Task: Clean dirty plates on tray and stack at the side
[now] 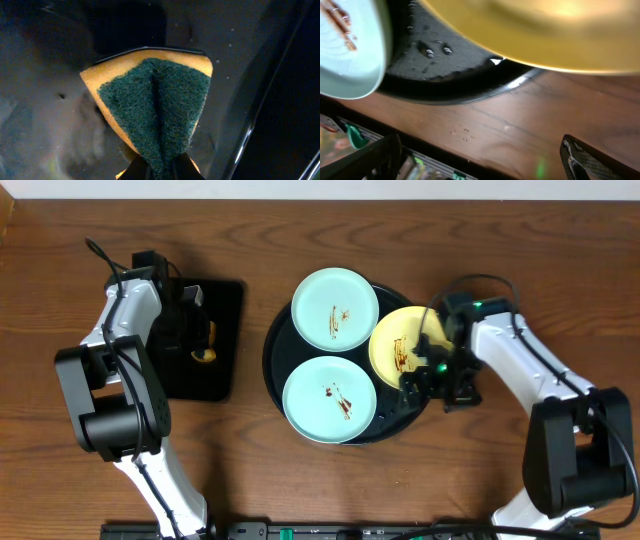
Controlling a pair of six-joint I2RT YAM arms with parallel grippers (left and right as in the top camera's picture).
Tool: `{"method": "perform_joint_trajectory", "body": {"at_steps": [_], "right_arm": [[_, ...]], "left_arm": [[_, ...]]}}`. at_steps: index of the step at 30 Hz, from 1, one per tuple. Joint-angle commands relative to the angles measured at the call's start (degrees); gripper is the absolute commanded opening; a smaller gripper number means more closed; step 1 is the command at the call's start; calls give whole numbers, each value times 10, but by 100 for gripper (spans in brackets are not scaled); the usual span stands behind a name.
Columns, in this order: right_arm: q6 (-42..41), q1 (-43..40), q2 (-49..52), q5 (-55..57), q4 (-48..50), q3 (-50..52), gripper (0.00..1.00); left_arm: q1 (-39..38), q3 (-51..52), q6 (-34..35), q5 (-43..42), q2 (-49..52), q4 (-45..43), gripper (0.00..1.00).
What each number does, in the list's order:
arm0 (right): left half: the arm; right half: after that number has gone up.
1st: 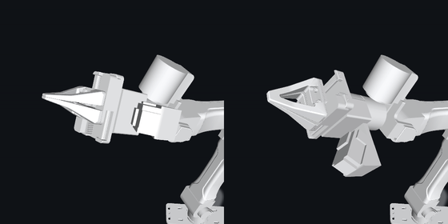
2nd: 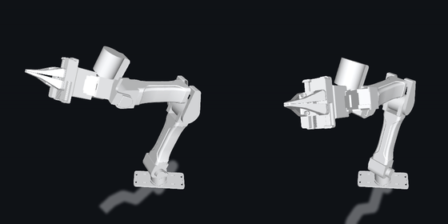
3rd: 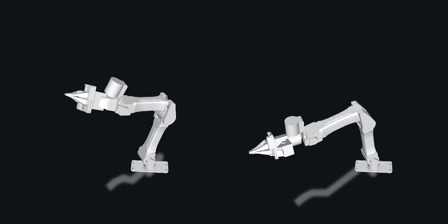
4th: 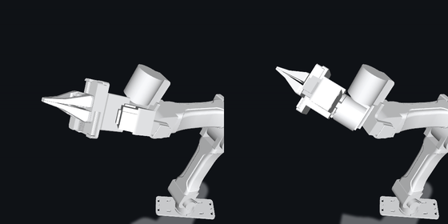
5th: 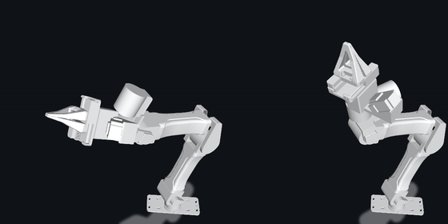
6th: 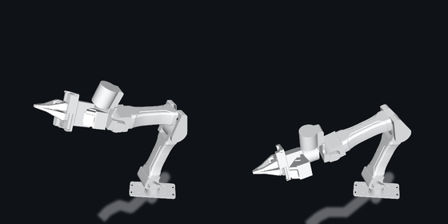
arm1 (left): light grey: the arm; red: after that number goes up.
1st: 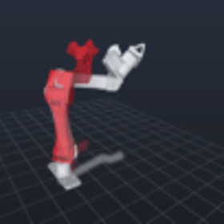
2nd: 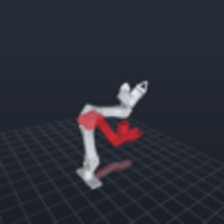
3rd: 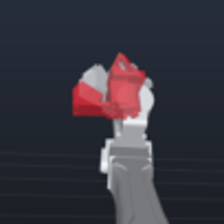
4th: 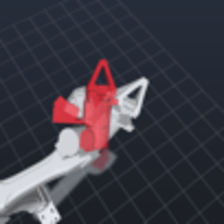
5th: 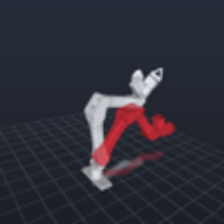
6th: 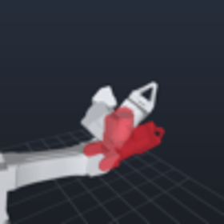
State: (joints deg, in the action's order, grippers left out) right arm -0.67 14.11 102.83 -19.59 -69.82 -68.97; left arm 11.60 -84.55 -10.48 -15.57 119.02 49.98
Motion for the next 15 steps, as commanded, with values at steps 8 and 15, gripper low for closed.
{"method": "perform_joint_trajectory", "body": {"at_steps": [8,15], "right_arm": [[-35,78,-50,-42,64,-3,99],[-29,93,-52,50,64,-6,99]], "left_arm": [[-2,6,7,-7,-19,3,7],[-2,6,7,-7,-19,3,7]]}}
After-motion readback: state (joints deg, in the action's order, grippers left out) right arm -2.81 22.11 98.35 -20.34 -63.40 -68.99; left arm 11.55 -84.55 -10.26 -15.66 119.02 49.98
